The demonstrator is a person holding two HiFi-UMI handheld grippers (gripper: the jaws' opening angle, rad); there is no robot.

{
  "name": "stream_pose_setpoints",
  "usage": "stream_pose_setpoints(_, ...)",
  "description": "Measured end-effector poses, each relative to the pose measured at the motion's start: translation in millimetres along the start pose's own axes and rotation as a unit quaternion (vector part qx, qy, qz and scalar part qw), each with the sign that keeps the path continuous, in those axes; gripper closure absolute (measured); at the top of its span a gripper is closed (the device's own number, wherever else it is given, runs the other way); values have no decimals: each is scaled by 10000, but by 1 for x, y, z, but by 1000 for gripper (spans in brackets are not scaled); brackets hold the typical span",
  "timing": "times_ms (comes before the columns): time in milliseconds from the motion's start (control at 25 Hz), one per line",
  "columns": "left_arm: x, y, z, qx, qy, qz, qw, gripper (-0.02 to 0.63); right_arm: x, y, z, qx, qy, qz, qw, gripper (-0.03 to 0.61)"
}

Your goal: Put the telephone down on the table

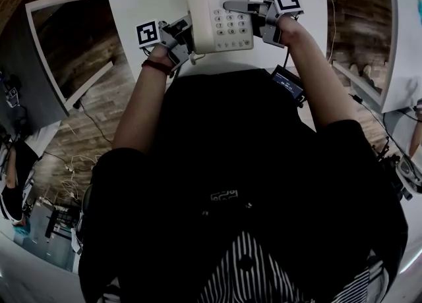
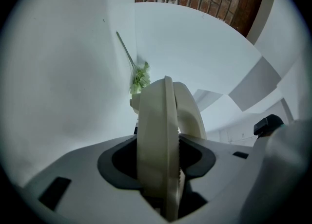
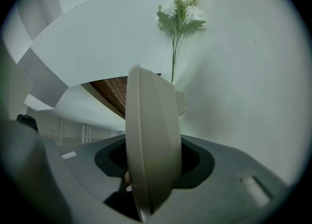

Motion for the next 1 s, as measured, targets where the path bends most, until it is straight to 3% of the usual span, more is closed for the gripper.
stream_pose_setpoints(480, 28, -8, 9, -70, 170, 264, 9995, 412, -33, 3, 14, -240, -267, -78, 9993, 367)
stream_pose_setpoints(1000, 60, -1, 6, 15, 151, 472, 9988, 411, -63, -3, 7, -142, -257, -261, 9992, 366)
Point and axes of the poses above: the fingertips, and each gripper's own axes: y backward along the fingers, x to its left, z out of its top, the point moved 1 cm from there along y, backward along the fingers, and after that the axes turned 1 degree about -z, right-handed, at the moved point
